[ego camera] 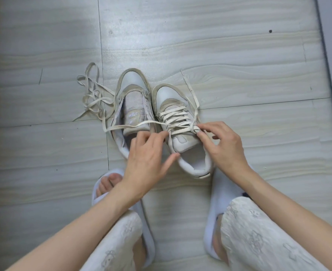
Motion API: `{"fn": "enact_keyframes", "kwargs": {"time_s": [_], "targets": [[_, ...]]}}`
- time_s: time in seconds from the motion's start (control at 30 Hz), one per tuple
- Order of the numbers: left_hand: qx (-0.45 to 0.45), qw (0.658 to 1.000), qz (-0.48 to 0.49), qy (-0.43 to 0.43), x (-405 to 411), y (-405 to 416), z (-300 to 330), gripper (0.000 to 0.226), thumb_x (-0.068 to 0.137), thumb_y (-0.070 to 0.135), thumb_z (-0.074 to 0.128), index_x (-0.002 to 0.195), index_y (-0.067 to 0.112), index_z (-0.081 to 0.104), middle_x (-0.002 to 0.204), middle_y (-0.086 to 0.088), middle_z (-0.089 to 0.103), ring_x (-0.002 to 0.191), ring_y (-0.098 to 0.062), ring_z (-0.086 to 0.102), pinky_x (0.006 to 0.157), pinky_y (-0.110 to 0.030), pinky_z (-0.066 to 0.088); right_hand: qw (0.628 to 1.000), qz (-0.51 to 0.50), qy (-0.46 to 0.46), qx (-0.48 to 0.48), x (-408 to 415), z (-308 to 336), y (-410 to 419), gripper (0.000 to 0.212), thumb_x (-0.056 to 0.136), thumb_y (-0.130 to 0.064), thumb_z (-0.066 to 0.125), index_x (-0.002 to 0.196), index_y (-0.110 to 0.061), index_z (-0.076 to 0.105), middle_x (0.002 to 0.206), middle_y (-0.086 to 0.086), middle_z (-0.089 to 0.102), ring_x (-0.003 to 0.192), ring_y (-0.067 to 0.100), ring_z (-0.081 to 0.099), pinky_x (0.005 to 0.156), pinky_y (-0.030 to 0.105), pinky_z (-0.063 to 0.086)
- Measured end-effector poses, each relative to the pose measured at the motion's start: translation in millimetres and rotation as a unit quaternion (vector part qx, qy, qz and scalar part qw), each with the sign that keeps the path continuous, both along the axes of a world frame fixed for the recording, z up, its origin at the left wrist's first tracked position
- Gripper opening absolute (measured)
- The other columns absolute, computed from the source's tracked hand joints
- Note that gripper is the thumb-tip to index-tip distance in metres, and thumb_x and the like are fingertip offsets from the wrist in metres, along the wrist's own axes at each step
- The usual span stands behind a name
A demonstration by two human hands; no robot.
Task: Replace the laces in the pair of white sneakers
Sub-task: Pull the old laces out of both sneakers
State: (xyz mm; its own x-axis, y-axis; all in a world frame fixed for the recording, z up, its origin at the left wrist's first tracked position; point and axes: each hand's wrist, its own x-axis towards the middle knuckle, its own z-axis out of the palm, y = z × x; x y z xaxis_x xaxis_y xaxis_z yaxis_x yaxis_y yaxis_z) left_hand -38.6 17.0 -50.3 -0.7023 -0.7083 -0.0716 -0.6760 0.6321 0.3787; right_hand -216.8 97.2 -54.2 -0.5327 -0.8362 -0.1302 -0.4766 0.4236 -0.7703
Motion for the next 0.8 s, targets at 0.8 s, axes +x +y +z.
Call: {"fn": "enact_keyframes", "kwargs": {"time_s": [0.8], "targets": [[-0.010,0.997,0.032,0.065,-0.9,-3.2,-7.6,0.031,0.084,0.038,0.050,0.101,0.016,0.063,0.085,0.004,0.063,0.086,-0.022,0.038,0.070,-0.040,0.048,0.973,-0.013,-0.224,0.047,-33.2,39.8,-34.9,0.023,0.086,-0.004,0.060,0.077,-0.025,0.059,0.072,-0.005,0.061,0.068,0.007,0.057,0.069,0.026,0.048]]}}
